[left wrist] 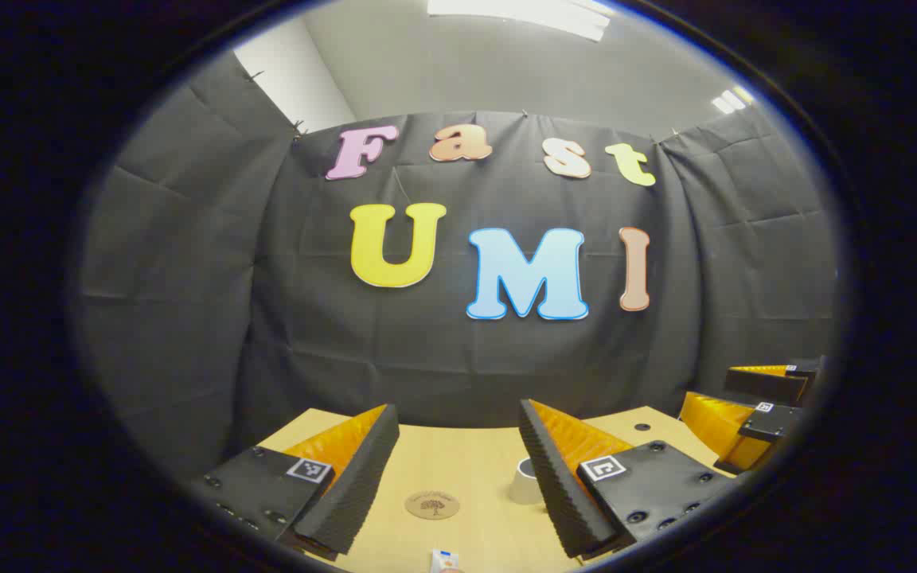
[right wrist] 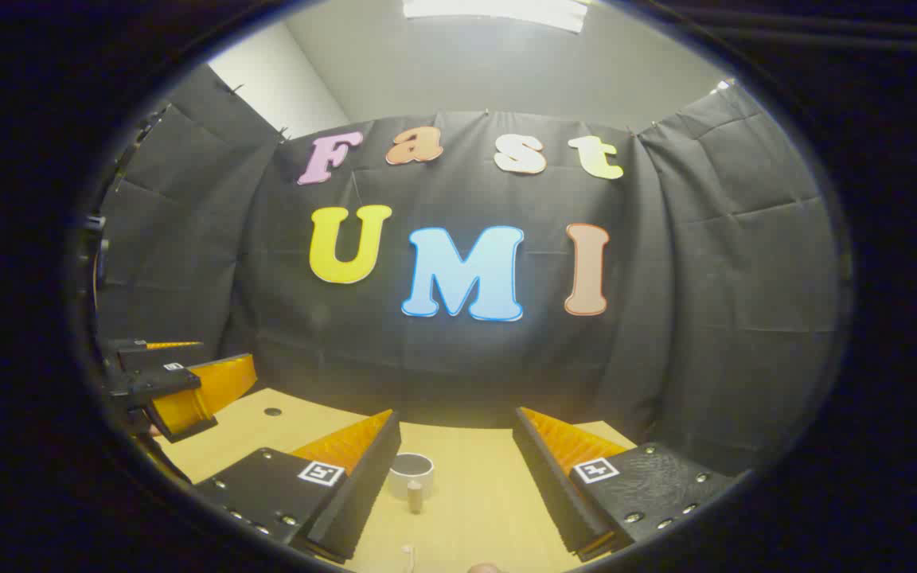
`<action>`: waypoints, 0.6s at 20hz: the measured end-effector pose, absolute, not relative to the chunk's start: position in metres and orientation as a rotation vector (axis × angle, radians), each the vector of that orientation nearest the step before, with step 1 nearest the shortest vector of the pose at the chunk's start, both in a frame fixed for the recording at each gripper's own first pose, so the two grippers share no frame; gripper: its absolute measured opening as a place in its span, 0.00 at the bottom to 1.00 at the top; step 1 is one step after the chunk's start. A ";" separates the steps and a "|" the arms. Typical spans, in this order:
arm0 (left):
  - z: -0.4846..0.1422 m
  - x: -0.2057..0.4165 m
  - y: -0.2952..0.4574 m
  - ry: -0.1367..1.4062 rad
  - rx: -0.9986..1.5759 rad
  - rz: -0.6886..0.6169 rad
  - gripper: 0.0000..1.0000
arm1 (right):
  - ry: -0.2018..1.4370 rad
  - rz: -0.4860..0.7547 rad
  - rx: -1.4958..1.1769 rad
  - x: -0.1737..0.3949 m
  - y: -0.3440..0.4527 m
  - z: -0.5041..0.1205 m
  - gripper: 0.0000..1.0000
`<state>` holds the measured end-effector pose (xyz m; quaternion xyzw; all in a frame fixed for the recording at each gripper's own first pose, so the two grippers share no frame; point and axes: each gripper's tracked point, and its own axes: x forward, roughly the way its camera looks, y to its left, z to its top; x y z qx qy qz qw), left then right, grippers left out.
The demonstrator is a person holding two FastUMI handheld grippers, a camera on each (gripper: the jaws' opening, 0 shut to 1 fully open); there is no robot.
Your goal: Put the toothbrush and toothpaste on the desktop into the cup, then pick up the cup and place it on the coaster on the desktop.
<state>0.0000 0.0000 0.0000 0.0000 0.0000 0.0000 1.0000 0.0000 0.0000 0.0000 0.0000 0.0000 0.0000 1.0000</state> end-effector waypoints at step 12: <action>-0.017 0.015 -0.002 0.045 0.000 -0.021 0.97 | 0.103 0.025 0.028 0.005 0.014 -0.031 0.89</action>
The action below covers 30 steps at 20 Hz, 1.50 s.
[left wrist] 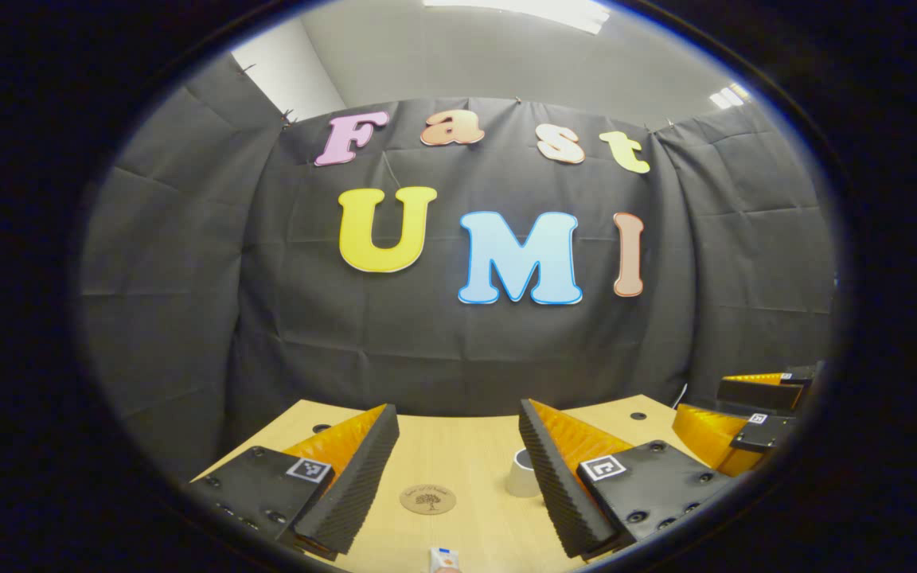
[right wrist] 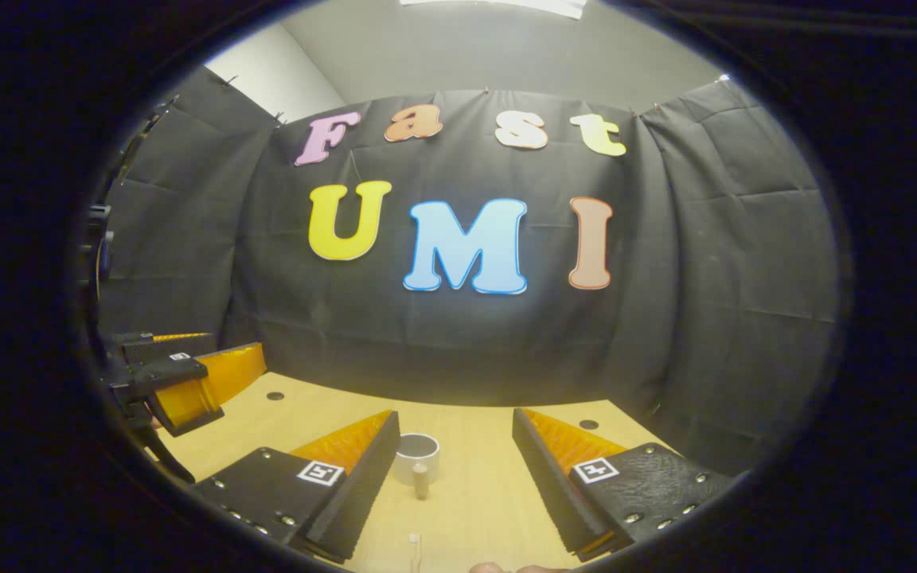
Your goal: Put the toothbrush and toothpaste on the desktop into the cup, then pick up the cup and place it on the coaster on the desktop.
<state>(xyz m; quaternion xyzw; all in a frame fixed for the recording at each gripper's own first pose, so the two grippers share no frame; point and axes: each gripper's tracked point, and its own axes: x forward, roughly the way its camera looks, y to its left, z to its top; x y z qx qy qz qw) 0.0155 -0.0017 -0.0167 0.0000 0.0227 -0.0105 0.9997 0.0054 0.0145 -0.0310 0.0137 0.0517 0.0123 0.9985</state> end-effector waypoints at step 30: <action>-0.291 -0.028 0.014 1.117 -0.042 -0.089 0.98 | 1.086 0.161 0.001 -0.052 0.069 -0.244 0.89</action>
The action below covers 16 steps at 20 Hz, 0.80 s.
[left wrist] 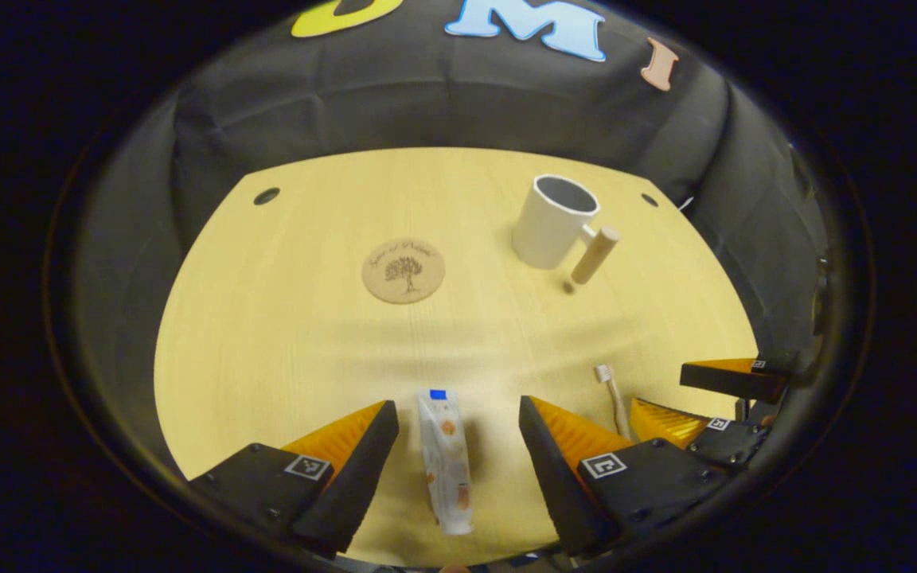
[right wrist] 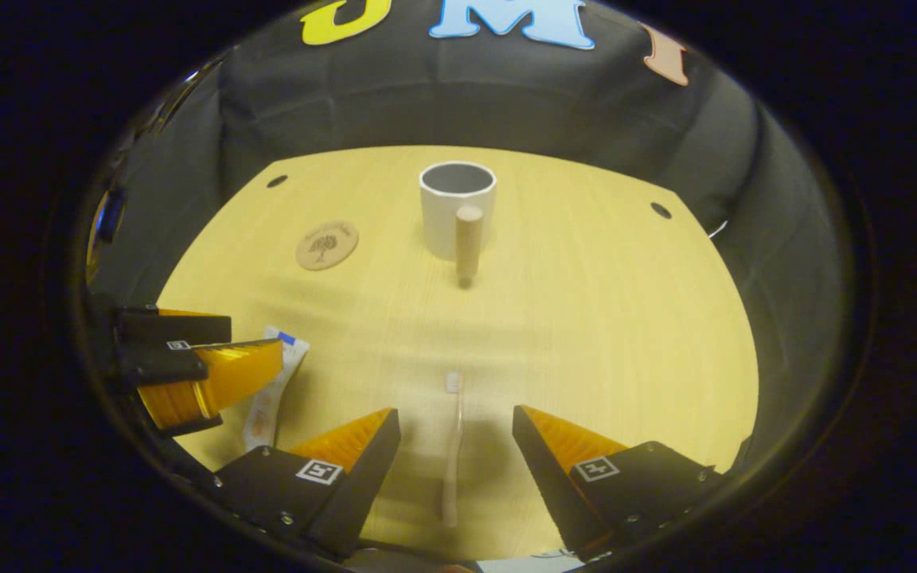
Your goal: Put the toothbrush and toothpaste on the desktop into the cup, then pick up the cup and place it on the coaster on the desktop.
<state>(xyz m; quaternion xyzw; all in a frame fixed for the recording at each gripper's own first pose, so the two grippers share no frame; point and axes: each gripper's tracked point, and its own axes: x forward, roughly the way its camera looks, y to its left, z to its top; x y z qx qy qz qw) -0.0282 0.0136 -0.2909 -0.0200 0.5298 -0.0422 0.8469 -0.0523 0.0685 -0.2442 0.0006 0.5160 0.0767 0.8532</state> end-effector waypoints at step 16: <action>-0.350 -0.083 0.018 1.439 -0.054 -0.071 0.94 | 1.451 0.190 -0.024 -0.101 0.075 -0.304 0.78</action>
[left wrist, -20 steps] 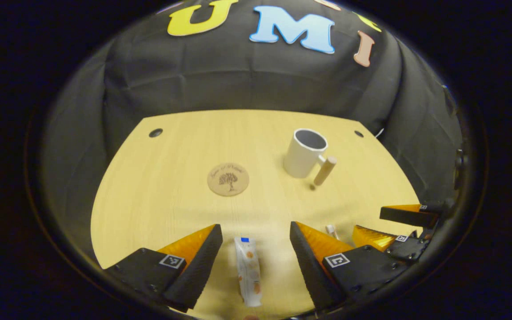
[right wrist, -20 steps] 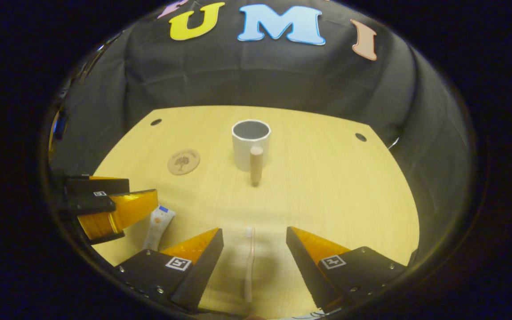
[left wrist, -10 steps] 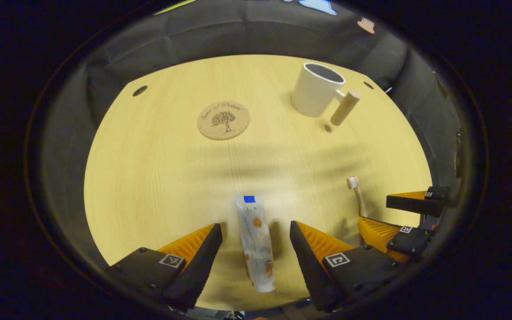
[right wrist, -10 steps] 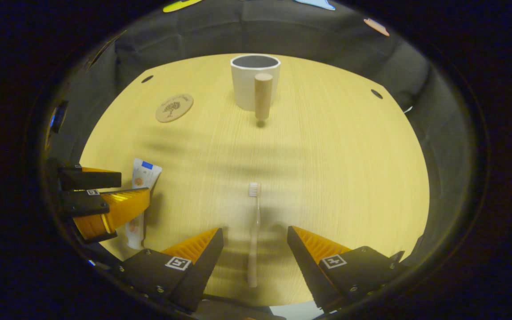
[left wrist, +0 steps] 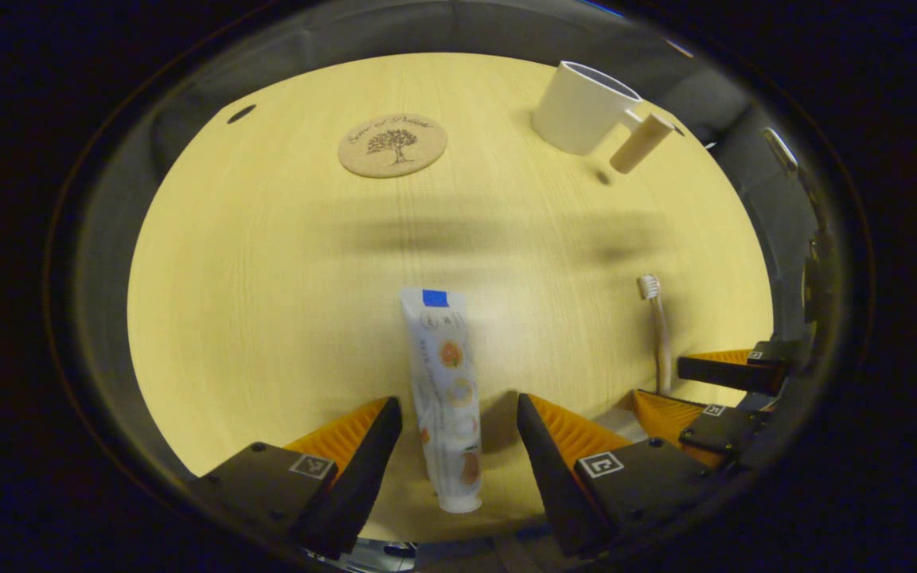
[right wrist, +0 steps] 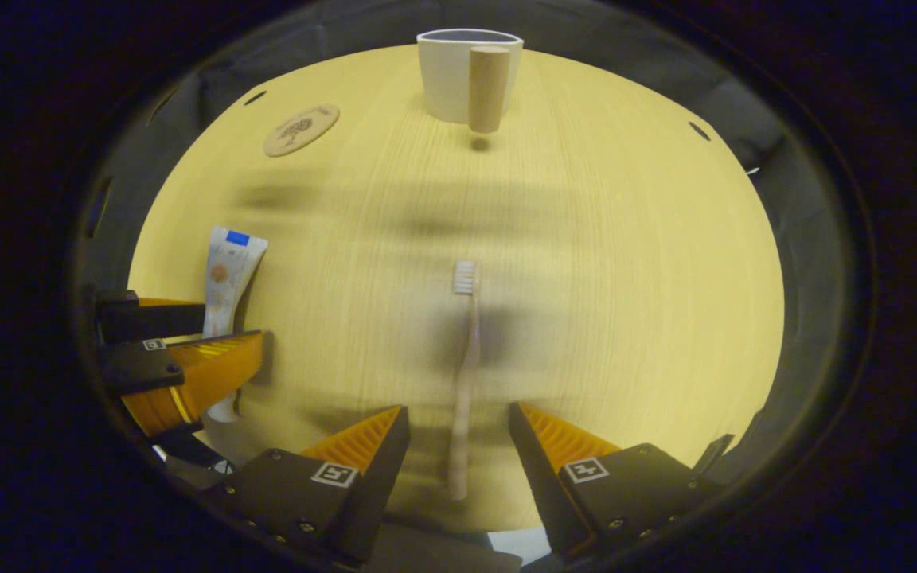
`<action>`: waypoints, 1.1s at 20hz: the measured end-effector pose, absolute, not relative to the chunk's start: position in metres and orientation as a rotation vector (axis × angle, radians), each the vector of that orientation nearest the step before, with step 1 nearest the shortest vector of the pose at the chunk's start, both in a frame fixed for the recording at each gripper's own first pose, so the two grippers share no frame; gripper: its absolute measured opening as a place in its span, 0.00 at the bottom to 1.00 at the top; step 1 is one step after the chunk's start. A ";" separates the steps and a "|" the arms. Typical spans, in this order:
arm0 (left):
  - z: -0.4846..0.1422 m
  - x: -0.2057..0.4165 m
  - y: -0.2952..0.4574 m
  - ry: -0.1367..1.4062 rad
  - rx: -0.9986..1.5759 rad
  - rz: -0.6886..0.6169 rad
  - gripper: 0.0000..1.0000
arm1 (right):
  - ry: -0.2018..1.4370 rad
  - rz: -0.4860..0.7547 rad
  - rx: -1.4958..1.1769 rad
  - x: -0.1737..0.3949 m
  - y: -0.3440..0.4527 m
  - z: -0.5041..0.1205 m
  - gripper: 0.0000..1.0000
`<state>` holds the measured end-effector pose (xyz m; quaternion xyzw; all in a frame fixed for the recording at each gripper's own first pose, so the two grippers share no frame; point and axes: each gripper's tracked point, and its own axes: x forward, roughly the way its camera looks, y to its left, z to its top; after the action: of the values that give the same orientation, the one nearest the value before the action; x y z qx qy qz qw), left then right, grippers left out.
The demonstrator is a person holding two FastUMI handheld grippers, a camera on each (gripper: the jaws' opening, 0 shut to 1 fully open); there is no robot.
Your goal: Put the toothbrush and toothpaste on the desktop into the cup, then pick up the cup and place it on the coaster on the desktop.
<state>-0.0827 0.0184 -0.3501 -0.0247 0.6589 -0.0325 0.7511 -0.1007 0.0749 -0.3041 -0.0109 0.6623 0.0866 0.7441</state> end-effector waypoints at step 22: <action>-0.344 -0.078 0.027 1.387 -0.029 -0.086 0.34 | 1.454 0.197 0.064 -0.094 0.068 -0.303 0.03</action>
<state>-0.0781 0.0269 -0.3436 -0.0132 0.6391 -0.0396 0.7680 -0.0943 0.0676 -0.3033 0.0294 0.6635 0.0897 0.7422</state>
